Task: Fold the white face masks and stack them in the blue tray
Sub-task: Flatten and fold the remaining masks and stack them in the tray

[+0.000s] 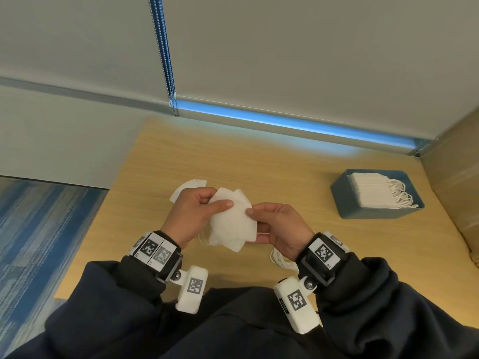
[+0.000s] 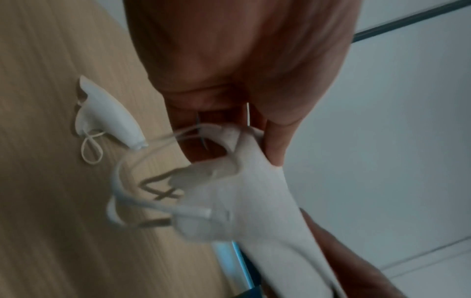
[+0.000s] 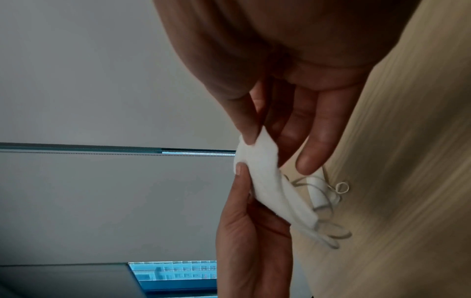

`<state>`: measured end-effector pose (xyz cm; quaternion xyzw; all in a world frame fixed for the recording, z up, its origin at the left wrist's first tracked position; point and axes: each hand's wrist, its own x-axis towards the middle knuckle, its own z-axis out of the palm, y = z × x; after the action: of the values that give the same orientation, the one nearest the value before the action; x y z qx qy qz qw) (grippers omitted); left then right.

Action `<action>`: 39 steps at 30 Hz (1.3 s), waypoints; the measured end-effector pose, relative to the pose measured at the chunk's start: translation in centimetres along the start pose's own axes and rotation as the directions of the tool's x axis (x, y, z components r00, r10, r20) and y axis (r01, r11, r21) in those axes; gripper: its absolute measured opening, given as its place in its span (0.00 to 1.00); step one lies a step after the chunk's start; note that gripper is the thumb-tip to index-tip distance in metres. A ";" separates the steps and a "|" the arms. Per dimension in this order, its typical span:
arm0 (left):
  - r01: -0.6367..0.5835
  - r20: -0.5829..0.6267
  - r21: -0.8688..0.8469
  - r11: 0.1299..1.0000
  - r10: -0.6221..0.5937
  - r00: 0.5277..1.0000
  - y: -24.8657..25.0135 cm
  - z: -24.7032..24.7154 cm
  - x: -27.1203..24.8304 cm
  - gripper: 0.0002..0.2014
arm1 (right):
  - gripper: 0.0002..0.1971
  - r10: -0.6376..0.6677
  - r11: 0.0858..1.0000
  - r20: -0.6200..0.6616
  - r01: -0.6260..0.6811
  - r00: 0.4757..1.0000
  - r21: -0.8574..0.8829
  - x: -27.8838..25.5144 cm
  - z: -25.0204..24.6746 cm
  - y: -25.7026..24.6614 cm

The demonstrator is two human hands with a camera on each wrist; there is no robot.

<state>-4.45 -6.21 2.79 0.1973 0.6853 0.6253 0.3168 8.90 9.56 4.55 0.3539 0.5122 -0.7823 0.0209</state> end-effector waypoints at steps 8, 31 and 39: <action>-0.124 -0.365 0.049 0.991 0.134 0.921 1.6 -1.3 -0.3 0.09 | 0.04 0.020 0.996 0.010 -0.021 1.000 0.091 -0.4 -0.2 -0.3; -0.361 0.031 0.269 0.893 0.367 0.930 1.7 0.4 -0.1 0.10 | 0.13 -0.087 0.994 -0.047 0.090 0.995 0.055 -1.9 -0.9 0.0; -0.098 0.096 0.095 0.991 0.089 0.991 1.0 1.8 1.1 0.07 | 0.15 -0.150 0.989 -0.009 0.150 0.989 -0.006 -2.2 -1.0 -0.1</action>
<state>-4.17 -4.00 3.56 0.2733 0.6903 0.5949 0.3080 11.05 9.72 5.67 0.3181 0.5395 -0.7786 -0.0398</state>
